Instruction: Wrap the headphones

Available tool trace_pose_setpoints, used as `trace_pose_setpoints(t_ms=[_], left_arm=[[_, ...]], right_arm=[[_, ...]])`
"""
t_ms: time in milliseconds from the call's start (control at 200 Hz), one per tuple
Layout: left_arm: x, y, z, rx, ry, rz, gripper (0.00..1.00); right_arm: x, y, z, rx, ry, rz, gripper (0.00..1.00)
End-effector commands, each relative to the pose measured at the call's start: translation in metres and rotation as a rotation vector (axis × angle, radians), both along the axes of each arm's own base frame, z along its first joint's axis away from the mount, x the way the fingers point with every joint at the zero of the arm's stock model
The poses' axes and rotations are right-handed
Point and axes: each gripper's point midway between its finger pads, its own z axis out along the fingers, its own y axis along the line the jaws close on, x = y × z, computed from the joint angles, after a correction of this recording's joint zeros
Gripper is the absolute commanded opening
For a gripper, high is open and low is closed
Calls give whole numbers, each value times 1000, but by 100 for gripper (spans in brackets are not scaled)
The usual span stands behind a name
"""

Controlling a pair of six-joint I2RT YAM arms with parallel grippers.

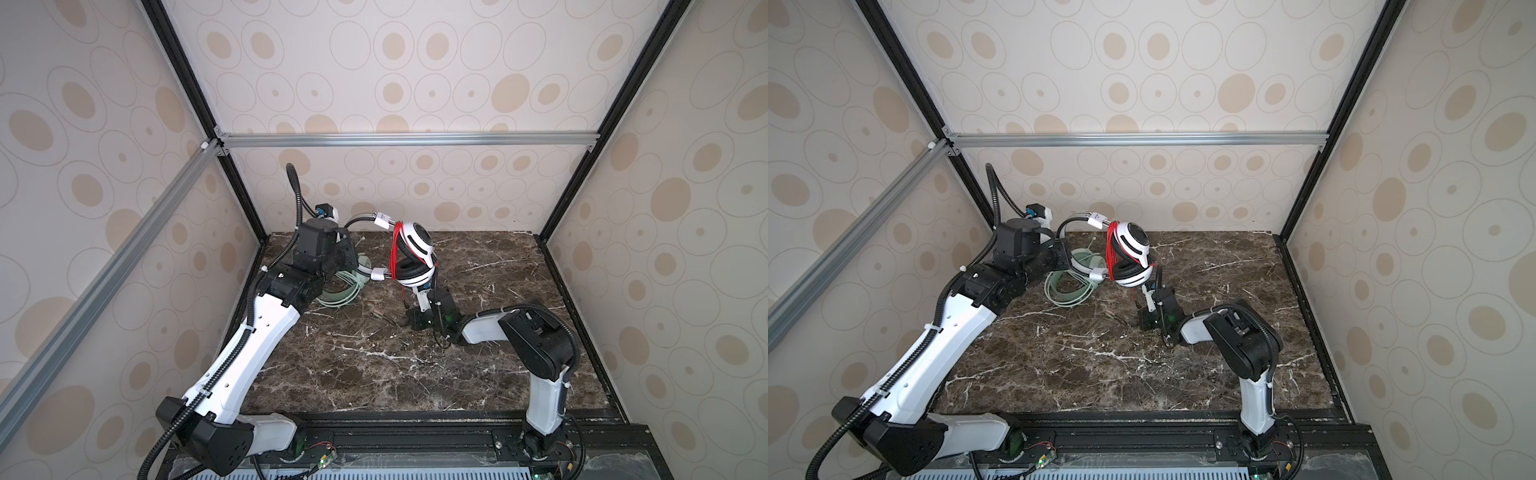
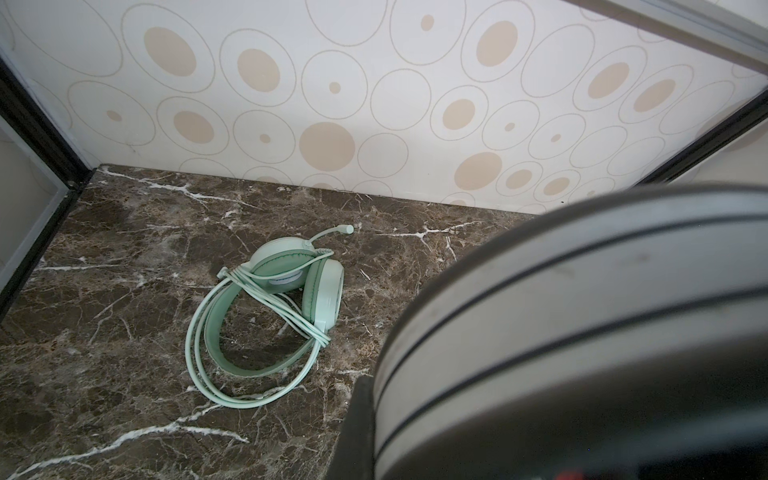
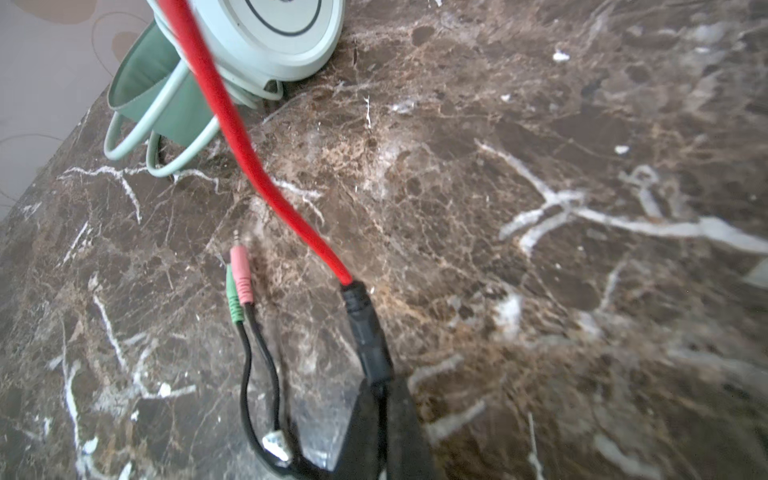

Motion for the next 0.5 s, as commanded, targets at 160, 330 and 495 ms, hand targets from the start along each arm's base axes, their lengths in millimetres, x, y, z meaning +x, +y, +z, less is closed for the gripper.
trace_pose_setpoints(t_ms=[160, 330, 495], left_arm=[[8, -9, 29, -78, -88, -21, 0], [9, -10, 27, -77, -79, -27, 0], [10, -8, 27, -73, -82, -12, 0]], right_arm=[[-13, -32, 58, -6, -149, -63, 0], [-18, -63, 148, -103, -315, -115, 0], [-36, -76, 260, -91, -505, -88, 0]])
